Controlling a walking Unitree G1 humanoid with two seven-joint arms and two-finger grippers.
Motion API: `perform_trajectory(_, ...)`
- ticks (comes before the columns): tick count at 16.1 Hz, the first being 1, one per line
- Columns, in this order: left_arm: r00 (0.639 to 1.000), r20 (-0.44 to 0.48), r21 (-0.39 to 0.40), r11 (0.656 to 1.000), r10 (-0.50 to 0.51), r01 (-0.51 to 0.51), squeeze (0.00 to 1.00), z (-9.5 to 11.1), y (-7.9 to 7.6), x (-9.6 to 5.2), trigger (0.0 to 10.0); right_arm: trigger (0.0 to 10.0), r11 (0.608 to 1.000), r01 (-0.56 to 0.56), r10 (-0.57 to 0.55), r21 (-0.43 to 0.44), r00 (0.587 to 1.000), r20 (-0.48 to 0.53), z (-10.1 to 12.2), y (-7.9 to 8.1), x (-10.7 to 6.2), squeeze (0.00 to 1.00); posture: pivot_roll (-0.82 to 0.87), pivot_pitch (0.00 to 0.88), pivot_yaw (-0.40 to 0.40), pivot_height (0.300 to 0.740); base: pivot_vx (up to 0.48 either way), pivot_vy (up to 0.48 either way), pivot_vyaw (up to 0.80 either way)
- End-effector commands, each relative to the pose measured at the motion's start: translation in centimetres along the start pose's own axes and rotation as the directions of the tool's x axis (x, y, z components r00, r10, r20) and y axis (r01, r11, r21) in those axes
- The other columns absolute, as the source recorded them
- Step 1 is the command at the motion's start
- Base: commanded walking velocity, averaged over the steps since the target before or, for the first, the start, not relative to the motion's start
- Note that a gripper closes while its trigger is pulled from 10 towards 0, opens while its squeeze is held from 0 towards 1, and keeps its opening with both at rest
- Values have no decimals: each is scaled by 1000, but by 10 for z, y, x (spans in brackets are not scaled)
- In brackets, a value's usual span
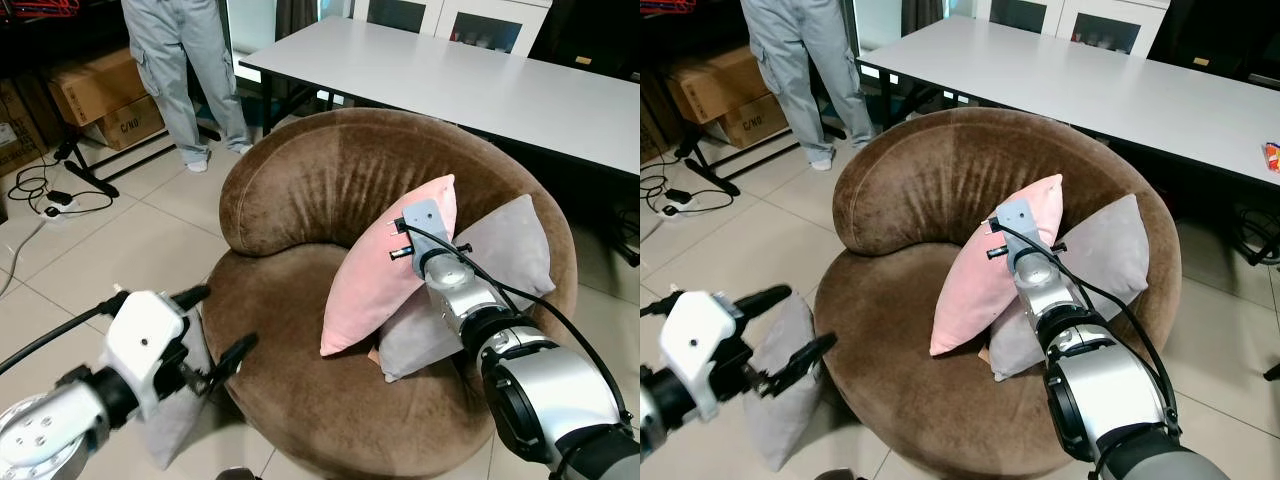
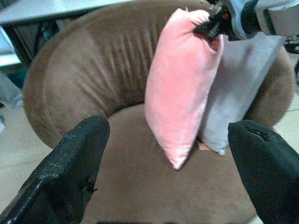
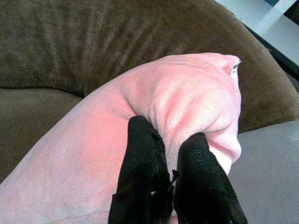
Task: Move the pillow to the sofa from floor
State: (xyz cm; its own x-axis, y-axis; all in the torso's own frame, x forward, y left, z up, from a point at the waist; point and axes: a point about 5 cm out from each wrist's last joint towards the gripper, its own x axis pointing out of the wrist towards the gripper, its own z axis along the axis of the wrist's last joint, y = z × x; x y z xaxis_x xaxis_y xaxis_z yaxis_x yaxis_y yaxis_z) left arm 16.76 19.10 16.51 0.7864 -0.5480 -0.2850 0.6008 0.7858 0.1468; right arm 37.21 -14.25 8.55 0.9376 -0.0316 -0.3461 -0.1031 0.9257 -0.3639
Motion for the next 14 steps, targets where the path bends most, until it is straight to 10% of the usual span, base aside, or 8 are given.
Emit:
perform_trajectory(1, 1000, 10, -35, 999, -19, 20, 0, 3, -4, -4, 10000, 10000, 999, 34, -34, 8, 999, -30, -6, -8, 0, 0, 137, 42, -51, 740, 0, 0, 0)
perform_trajectory(3, 996, -58, -40, 997, -74, 72, 0, -4, -11, -10, 10000, 10000, 995, 61, -57, 85, 997, -44, -8, -14, 0, 969, 135, 52, -50, 740, 0, 0, 0)
perform_trajectory(4, 994, -72, -34, 997, -76, 74, 0, -5, -12, -12, 10000, 10000, 992, 56, -51, 111, 998, -41, -8, -16, 0, 1000, 131, 52, -46, 740, 0, 0, 0)
perform_trajectory(11, 996, -72, -19, 999, -45, 43, 0, -5, -10, -12, 10000, 10000, 933, -73, 16, 353, 986, 163, 30, -45, 3, 1000, 91, 12, -35, 740, 0, 0, 0)
perform_trajectory(12, 998, -60, -5, 1000, -15, 15, 0, -5, -6, -10, 10000, 10000, 924, -129, 49, 360, 974, 223, 38, -48, 3, 0, 77, 0, -32, 740, 0, 0, 0)
perform_trajectory(14, 999, -30, 18, 999, 33, -32, 0, -5, 1, -2, 10000, 10000, 920, -201, 77, 336, 935, 346, 53, -58, -1, 0, 62, 0, -28, 740, 0, 0, 0)
